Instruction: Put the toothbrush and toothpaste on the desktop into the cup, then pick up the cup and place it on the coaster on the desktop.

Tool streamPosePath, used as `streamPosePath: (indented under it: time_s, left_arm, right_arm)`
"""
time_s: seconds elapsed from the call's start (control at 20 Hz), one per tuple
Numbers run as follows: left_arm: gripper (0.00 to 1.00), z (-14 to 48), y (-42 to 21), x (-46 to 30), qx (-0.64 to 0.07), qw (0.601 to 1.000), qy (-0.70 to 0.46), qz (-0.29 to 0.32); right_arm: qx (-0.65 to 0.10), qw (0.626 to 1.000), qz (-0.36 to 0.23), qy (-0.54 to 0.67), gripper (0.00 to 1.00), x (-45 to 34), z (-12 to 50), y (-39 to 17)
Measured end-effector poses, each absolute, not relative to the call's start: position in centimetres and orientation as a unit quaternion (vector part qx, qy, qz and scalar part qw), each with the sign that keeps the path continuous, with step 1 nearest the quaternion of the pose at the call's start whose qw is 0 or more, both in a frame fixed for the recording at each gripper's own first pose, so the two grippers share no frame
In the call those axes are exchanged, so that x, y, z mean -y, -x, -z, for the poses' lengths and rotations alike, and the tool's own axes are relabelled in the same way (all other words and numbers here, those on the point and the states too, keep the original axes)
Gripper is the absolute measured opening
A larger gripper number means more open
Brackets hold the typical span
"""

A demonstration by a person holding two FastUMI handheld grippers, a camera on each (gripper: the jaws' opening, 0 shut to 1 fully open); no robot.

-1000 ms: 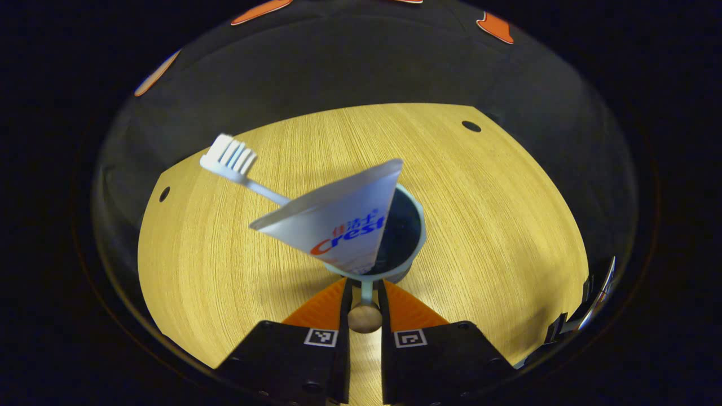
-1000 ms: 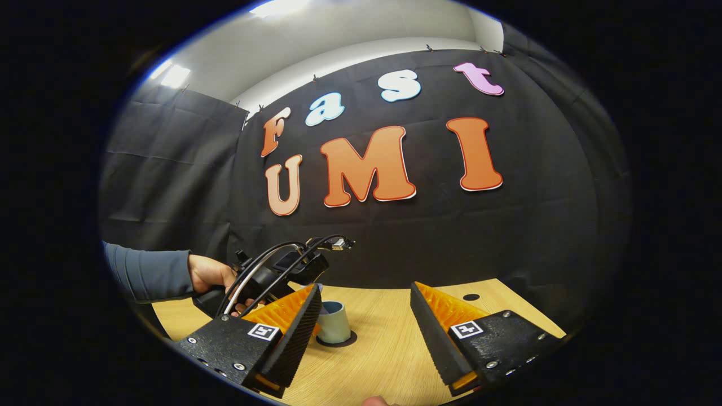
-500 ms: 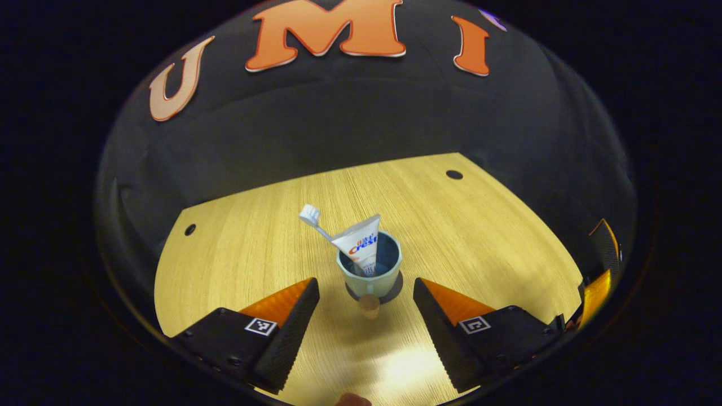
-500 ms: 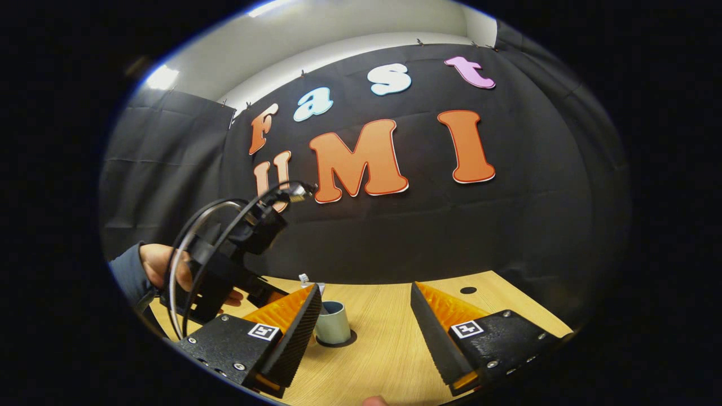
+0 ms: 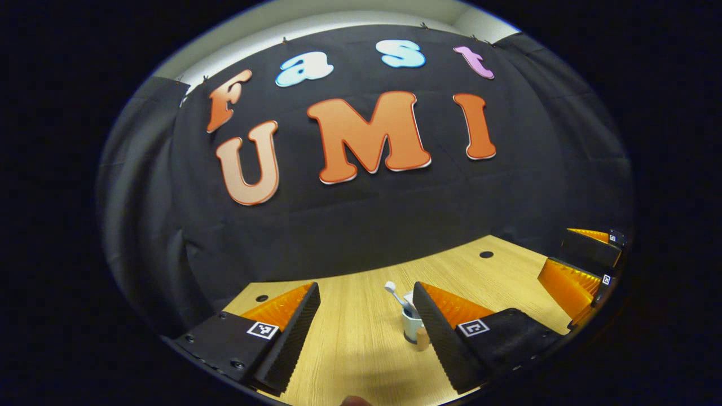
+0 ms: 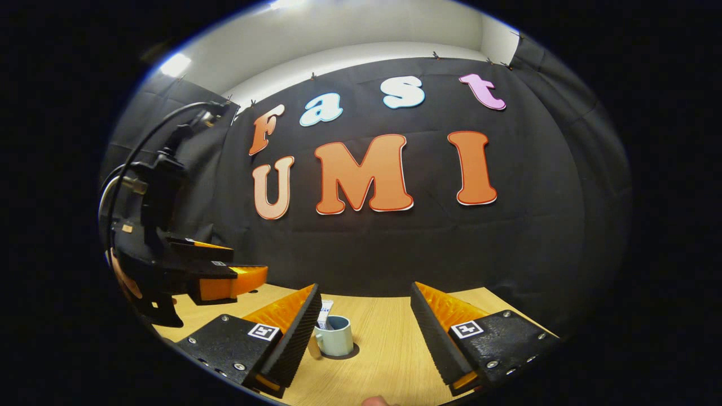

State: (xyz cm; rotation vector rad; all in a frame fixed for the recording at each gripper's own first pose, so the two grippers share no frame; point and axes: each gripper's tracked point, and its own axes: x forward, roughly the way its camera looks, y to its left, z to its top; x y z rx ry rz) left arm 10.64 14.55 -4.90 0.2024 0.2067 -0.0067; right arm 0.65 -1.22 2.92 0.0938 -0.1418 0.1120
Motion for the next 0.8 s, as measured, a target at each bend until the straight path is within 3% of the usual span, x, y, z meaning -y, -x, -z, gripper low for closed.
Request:
streamPosePath:
  time_s: [0.3,0.8]
  left_arm:
    - [0.99,3.1,-8.0,-19.0,-0.039,0.997,-0.052,-0.036]
    - [1.0,1.8,-8.1,-23.8,-0.008,0.997,-0.04,-0.06]
  right_arm:
    - [0.081,0.994,-0.072,-0.027,0.95,-1.4,-3.8,-0.9]
    - [0.074,0.994,-0.081,-0.023,0.95,-2.9,-4.2,-3.4]
